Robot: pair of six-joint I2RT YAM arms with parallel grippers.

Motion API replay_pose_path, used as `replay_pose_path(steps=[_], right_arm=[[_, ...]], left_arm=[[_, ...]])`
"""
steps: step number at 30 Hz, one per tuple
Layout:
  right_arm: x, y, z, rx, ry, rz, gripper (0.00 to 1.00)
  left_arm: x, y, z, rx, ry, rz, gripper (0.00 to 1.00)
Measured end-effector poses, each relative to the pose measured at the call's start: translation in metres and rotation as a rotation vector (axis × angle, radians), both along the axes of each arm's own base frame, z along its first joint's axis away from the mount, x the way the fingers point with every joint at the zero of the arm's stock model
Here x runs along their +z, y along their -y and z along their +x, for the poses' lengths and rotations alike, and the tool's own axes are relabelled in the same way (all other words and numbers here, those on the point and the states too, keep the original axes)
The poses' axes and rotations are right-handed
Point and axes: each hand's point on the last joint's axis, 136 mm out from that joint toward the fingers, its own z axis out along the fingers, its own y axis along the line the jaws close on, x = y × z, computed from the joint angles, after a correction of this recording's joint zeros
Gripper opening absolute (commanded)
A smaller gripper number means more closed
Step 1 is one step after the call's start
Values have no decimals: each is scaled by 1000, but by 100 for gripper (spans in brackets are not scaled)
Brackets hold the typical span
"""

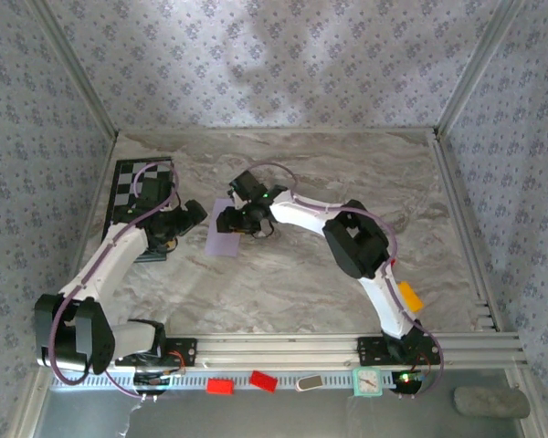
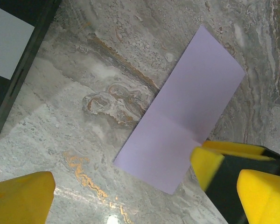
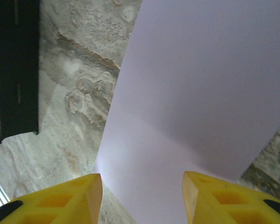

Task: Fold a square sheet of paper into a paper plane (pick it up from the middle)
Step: Turn over the paper at the center of the table, then move the paper to the center of the table.

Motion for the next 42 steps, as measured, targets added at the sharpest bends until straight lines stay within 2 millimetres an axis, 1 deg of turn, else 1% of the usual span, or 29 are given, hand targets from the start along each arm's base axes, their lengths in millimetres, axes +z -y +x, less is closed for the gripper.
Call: replay_pose_path(steps=[5,8,10,11,14,16,19,22,25,27,30,32,36,42], right_arm=[[-22,6,-5,5,-54,-67,49],[-23,12,-5,19,-46,-77,50],[-25,21,-10,32,-46,-82,50],[-25,28,-13,38,-45,-88,50],[-27,61,-26,52,-49,-117,50],[-28,90,-34,61,-48,-143,50],[-29,126,-45,76,-37,-176,50],[-27,149,-52,79,-23,-201,51],[-22,165,-58,58,-2,-228,52],[-10,170,-55,27,26,-225,52],[11,172,-42,-45,69,-183,51],[18,173,-34,-86,81,-164,50],[14,172,-29,-138,54,-149,47],[-4,166,-30,-183,-25,-138,45]], left_arm=[[1,5,1,-18,4,-23,100],[1,9,2,-34,12,-38,100],[-1,12,1,-51,11,-51,100],[-2,14,0,-59,11,-58,100],[-4,20,-1,-88,11,-90,100],[-6,26,-3,-113,15,-106,100],[-9,40,-7,-167,15,-124,100],[-15,59,-13,-230,8,-138,100],[-22,76,-17,-281,8,-164,100],[-27,87,-18,-297,7,-193,100],[-34,104,-17,-306,2,-239,100],[-37,116,-15,-312,-1,-263,100],[-45,139,-17,-333,-25,-308,98],[-64,160,-32,-361,-116,-347,86]])
